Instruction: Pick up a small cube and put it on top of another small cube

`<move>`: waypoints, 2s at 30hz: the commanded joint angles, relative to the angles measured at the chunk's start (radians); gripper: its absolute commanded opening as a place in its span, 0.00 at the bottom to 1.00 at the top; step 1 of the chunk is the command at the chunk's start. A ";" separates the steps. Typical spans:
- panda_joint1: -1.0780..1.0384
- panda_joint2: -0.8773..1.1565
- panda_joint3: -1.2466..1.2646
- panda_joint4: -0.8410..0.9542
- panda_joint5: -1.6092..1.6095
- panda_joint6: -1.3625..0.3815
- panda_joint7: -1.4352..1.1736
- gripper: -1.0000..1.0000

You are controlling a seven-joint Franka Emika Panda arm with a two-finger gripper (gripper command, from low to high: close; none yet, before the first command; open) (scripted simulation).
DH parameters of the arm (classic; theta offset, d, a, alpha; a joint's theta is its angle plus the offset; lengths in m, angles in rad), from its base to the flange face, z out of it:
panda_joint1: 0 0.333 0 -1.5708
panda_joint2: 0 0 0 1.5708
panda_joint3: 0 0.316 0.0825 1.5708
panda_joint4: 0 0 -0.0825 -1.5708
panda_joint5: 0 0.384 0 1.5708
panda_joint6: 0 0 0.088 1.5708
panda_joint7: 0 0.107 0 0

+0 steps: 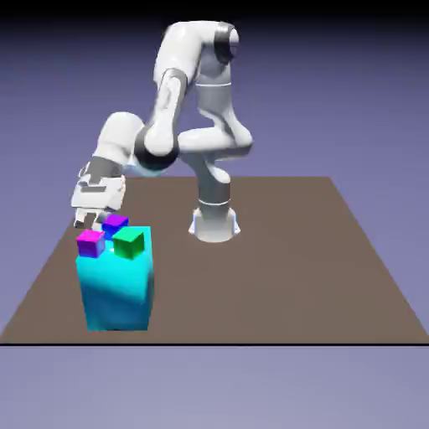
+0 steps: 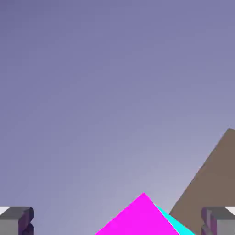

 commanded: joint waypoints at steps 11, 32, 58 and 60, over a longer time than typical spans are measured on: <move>-0.298 0.030 0.216 -0.087 -0.188 -0.087 0.478 0.50; -0.967 0.088 0.629 -0.252 -0.547 -0.253 1.392 0.50; -1.195 0.221 0.964 -0.292 -1.140 -0.183 2.372 0.50; -1.143 0.294 0.898 -0.277 -1.200 -0.126 2.416 0.50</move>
